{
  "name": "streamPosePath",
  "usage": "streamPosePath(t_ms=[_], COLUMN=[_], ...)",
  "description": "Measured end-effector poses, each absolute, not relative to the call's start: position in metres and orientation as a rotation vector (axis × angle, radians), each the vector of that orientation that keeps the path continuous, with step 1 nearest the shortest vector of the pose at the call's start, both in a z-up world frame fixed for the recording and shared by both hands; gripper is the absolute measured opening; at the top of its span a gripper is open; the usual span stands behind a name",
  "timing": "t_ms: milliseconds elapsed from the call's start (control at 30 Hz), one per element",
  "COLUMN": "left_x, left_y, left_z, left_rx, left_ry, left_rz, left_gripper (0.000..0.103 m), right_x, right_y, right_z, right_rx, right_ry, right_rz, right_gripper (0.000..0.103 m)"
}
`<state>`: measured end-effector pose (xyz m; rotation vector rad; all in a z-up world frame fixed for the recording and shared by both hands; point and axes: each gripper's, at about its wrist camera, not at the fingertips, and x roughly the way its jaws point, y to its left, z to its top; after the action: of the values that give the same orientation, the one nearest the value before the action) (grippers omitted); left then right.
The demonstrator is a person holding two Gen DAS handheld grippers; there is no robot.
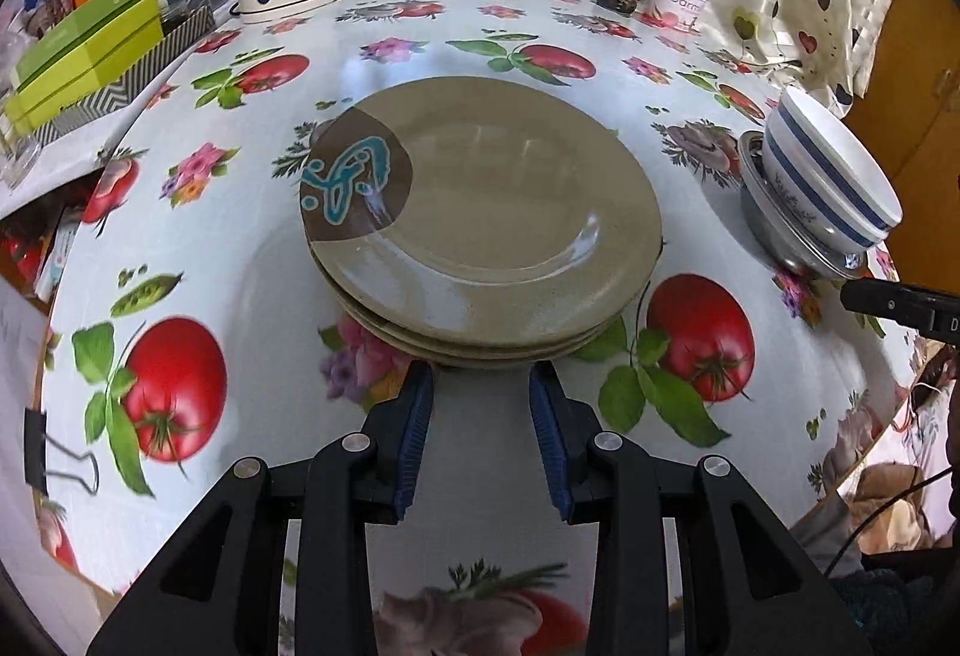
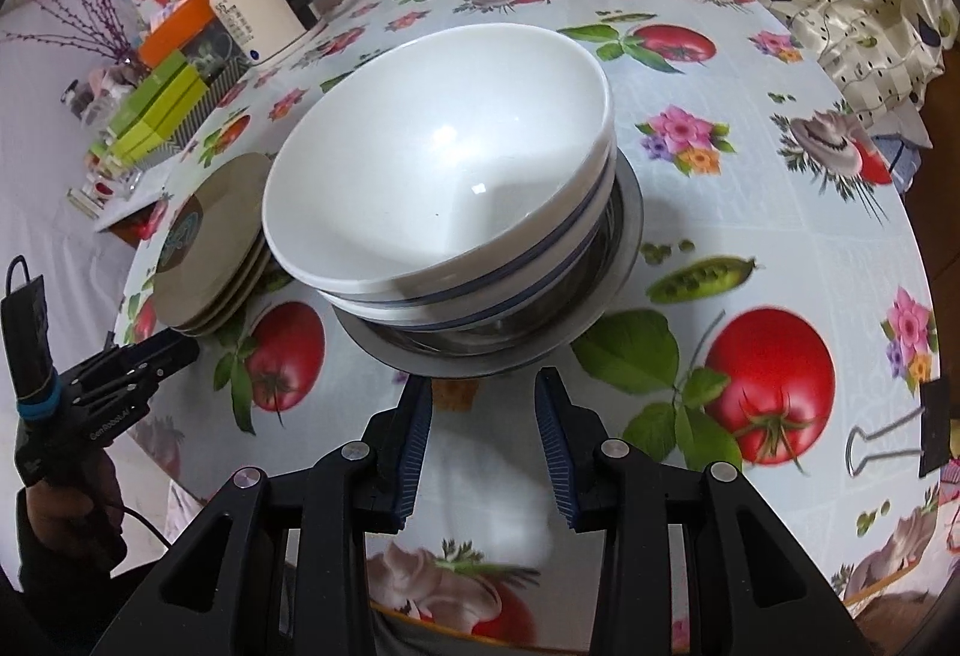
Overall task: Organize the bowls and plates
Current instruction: 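Move both grippers over the beige plate stack, then move both grippers back to the steel bowl holding the white bowls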
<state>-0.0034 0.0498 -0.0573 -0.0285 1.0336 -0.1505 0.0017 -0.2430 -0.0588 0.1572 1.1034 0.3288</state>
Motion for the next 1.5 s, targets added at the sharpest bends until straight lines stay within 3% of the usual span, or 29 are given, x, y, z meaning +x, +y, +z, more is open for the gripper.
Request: streamPosePath(t_ms=[400, 533, 1033, 1500], left_x=[0.012, 0.002, 0.025, 0.047], left_y=[0.046, 0.041, -0.035, -0.043], left_z=[-0.058, -0.058, -0.028, -0.018], left_rx=[-0.028, -0.045, -0.072, -0.102], left_ry=[1.032, 1.046, 1.0, 0.971], left_rz=[-0.159, -0.178, -0.41, -0.4], left_gripper=[0.035, 0.035, 0.035, 0.035], right_x=[0.022, 0.018, 0.009, 0.011], right_y=[-0.24, -0.245, -0.285, -0.315], right_z=[-0.06, -0.059, -0.043, -0.035], right_rx=[0.148, 0.158, 0.249, 0.339], right_ry=[1.091, 1.084, 1.024, 0.98], right_rz=[0.319, 0.327, 0.254, 0.241], right_gripper=[0.035, 0.042, 0.042, 0.042])
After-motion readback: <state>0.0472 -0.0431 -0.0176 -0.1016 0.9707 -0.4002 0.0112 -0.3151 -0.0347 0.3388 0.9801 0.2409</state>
